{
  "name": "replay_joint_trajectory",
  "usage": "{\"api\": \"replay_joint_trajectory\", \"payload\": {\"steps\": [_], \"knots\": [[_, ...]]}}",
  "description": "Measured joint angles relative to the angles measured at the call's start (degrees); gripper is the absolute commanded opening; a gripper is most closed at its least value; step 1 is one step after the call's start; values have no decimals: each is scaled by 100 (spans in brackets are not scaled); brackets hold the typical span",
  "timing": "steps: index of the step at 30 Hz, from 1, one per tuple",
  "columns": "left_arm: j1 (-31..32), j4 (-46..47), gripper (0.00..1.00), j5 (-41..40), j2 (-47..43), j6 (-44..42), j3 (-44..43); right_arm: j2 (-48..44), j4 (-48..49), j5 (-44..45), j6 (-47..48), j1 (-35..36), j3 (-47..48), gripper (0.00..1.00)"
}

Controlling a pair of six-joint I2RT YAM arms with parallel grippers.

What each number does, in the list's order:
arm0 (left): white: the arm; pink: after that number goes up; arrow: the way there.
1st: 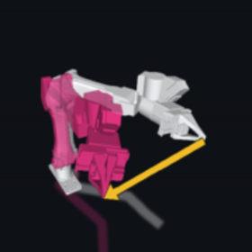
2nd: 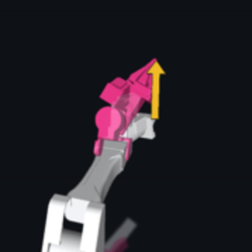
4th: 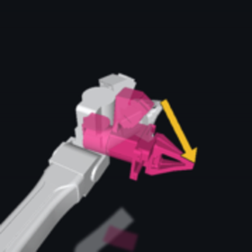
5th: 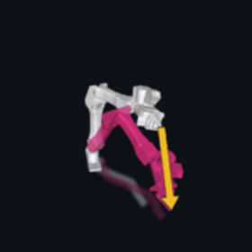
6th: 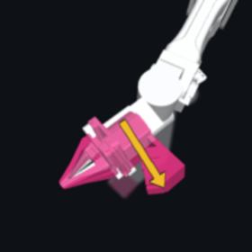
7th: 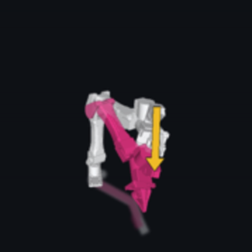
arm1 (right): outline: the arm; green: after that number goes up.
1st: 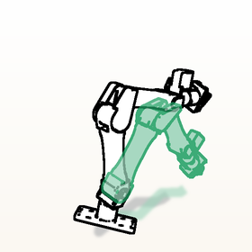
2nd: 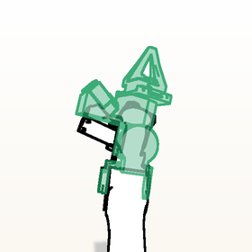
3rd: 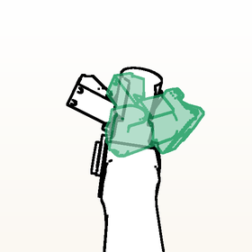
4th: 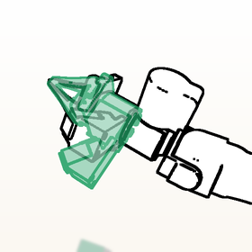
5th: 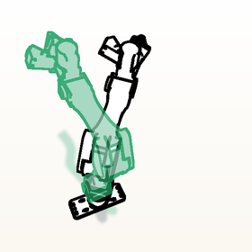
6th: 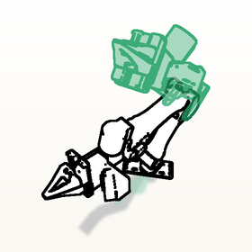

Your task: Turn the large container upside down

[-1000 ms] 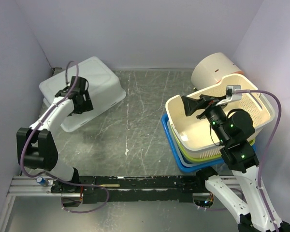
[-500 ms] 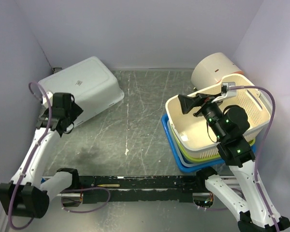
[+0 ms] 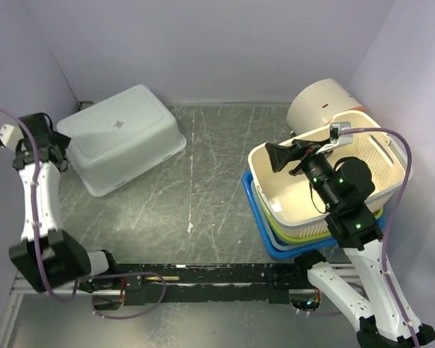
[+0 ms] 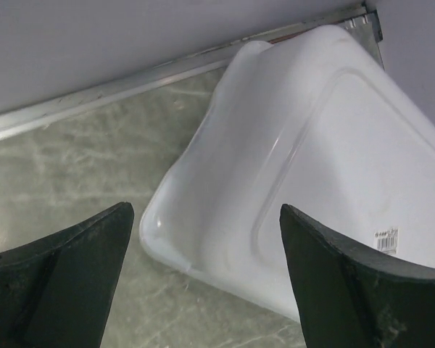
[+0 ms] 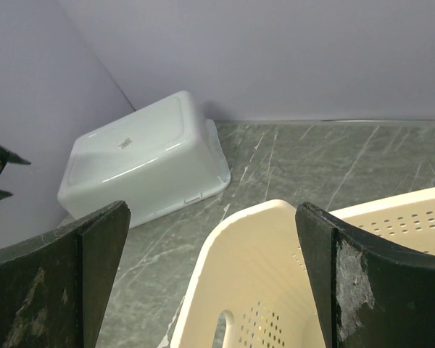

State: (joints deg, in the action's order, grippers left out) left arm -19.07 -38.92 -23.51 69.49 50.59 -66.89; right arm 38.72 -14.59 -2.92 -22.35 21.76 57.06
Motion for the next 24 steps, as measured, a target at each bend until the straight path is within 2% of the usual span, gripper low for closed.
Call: {"api": "replay_joint_trajectory", "payload": {"steps": [4, 8, 13, 19, 24], "knots": [[-483, 485, 94, 1237, 1189, -723, -603, 15, -13, -11, 28, 0, 37, 100], [-476, 876, 94, 2669, 2009, -1305, -649, 15, -7, -11, 28, 0, 37, 100], [-404, 1169, 94, 3899, 2586, -1965, -852, 44, 9, -31, 24, 0, 37, 100], [-79, 855, 94, 3862, 3104, -2660, -1687, 105, 4, -55, -17, 0, 37, 100], [1099, 638, 94, 2636, 2428, -3139, -1814, 79, 7, -50, -72, 0, 37, 100]]}}
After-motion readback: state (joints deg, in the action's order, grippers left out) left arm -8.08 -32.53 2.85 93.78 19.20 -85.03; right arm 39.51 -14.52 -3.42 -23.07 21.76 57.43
